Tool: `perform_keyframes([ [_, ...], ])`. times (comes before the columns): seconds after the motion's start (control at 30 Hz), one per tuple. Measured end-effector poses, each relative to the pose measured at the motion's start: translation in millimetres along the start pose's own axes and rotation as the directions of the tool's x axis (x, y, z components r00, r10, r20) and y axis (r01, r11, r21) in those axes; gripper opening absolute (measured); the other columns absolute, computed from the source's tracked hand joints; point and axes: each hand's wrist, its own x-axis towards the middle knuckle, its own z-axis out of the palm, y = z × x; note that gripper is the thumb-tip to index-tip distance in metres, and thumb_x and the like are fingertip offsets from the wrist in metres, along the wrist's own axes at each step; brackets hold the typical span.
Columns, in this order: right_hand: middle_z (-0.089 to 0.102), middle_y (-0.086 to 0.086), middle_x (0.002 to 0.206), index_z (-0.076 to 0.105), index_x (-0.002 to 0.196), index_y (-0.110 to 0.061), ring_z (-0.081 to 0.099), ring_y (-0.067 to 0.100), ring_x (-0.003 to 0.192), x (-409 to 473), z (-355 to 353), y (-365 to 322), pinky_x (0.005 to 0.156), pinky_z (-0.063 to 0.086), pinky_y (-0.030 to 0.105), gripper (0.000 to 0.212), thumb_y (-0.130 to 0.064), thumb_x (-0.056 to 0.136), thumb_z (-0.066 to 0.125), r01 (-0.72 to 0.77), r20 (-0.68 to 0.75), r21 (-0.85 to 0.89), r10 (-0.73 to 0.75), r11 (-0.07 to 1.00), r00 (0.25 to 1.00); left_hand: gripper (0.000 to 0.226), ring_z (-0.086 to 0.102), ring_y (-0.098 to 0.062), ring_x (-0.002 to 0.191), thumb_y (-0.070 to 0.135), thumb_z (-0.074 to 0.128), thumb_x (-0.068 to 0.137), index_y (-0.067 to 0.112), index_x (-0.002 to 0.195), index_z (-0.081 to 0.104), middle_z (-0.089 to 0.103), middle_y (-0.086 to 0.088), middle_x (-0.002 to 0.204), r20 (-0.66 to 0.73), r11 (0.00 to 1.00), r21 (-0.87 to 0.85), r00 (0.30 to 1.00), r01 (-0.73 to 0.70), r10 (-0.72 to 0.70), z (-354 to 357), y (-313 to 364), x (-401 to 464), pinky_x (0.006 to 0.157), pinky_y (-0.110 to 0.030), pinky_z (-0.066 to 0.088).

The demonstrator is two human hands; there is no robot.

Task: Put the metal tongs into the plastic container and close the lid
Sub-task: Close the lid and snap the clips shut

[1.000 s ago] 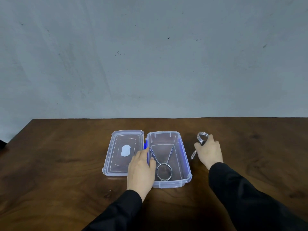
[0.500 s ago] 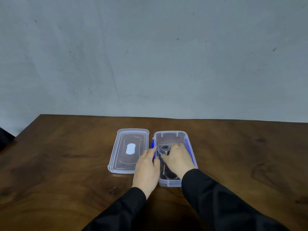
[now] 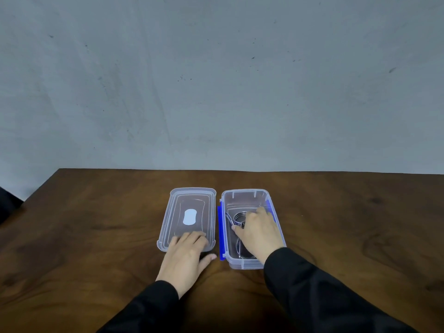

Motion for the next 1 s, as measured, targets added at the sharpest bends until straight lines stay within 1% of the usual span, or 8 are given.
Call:
perform_keyframes([
  [0.17,0.061,0.004,0.127,0.068,0.126,-0.016,0.062,0.019,0.113,-5,-11,1,0.094,0.056,0.029,0.04,-0.043,0.099,0.055,0.124,-0.196,0.103,-0.102,0.987,0.975,0.019,0.063,-0.016,0.115,0.026,0.054,0.101,0.02,0.112,0.068,0.068,0.003,0.127,-0.072,0.998,-0.056,0.997,0.023,-0.028,-9,10,5,0.1,-0.035,0.047],
  [0.37,0.065,-0.007,0.119,0.066,0.128,-0.021,0.063,0.009,0.106,-9,-38,9,0.094,0.056,0.029,0.03,-0.031,0.104,0.05,0.129,-0.234,0.629,0.028,0.767,0.972,0.004,0.062,-0.003,0.075,0.022,0.043,0.104,0.023,0.105,0.047,0.065,0.006,0.099,-0.274,0.707,-0.69,0.849,0.153,-0.452,-77,52,29,0.065,-0.014,0.047],
  [0.47,0.061,-0.006,0.135,0.053,0.145,-0.021,0.057,0.012,0.122,-6,-48,11,0.103,0.045,0.028,0.048,-0.043,0.103,0.047,0.041,-0.126,0.724,0.074,0.689,0.989,0.013,0.061,0.003,0.09,0.02,0.037,0.106,0.025,0.097,0.045,0.058,0.004,0.098,-0.259,0.43,-0.903,0.808,-0.009,-0.529,-96,72,40,0.081,-0.017,0.05],
  [0.57,0.059,-0.004,0.144,0.056,0.142,-0.025,0.063,0.016,0.124,-10,-54,9,0.106,0.05,0.041,0.063,-0.064,0.092,0.047,-0.064,0.052,0.87,0.039,0.489,0.998,0.021,0.067,-0.016,0.116,0.021,0.033,0.109,0.022,0.094,0.049,0.069,0.002,0.118,-0.107,-0.084,-0.98,0.84,-0.178,-0.532,-104,98,40,0.095,-0.038,0.056],
  [0.63,0.075,-0.002,0.12,0.069,0.121,-0.03,0.075,0.018,0.104,-13,-57,11,0.094,0.059,0.046,0.04,-0.056,0.095,0.053,-0.092,0.094,0.956,0.007,0.277,0.996,0.022,0.07,-0.02,0.114,0.014,0.033,0.109,0.018,0.093,0.048,0.076,-0.001,0.115,0.027,-0.337,-0.924,0.85,-0.18,-0.527,-105,115,34,0.092,-0.04,0.056],
  [0.7,0.08,-0.006,0.104,0.071,0.112,-0.034,0.077,0.014,0.094,-18,-60,19,0.086,0.063,0.04,0.017,-0.037,0.1,0.06,-0.059,0.052,0.98,0.04,0.189,0.998,0.02,0.072,-0.027,0.109,0.009,0.035,0.107,0.019,0.098,0.049,0.075,-0.009,0.117,0.113,-0.419,-0.896,0.835,-0.149,-0.539,-102,123,27,0.096,-0.047,0.053],
  [0.8,0.079,-0.006,0.101,0.073,0.114,-0.033,0.077,0.012,0.092,-22,-57,42,0.082,0.064,0.037,0.018,-0.027,0.099,0.062,0.015,-0.045,0.96,0.099,0.28,0.994,0.017,0.077,-0.03,0.091,0.015,0.043,0.105,0.024,0.118,0.051,0.078,-0.013,0.104,0.24,-0.391,-0.92,0.803,0.009,-0.546,-91,112,25,0.085,-0.044,0.057],
  [1.0,0.061,-0.011,0.125,0.062,0.131,-0.034,0.066,0.013,0.11,-28,-37,61,0.085,0.062,0.031,0.032,-0.036,0.099,0.06,-0.058,0.004,0.86,0.107,0.506,0.994,0.028,0.068,-0.007,0.101,0.028,0.054,0.101,0.03,0.128,0.064,0.067,0.009,0.119,0.204,0.248,-0.903,0.859,0.351,-0.47,-50,96,20,0.078,-0.022,0.058],
])
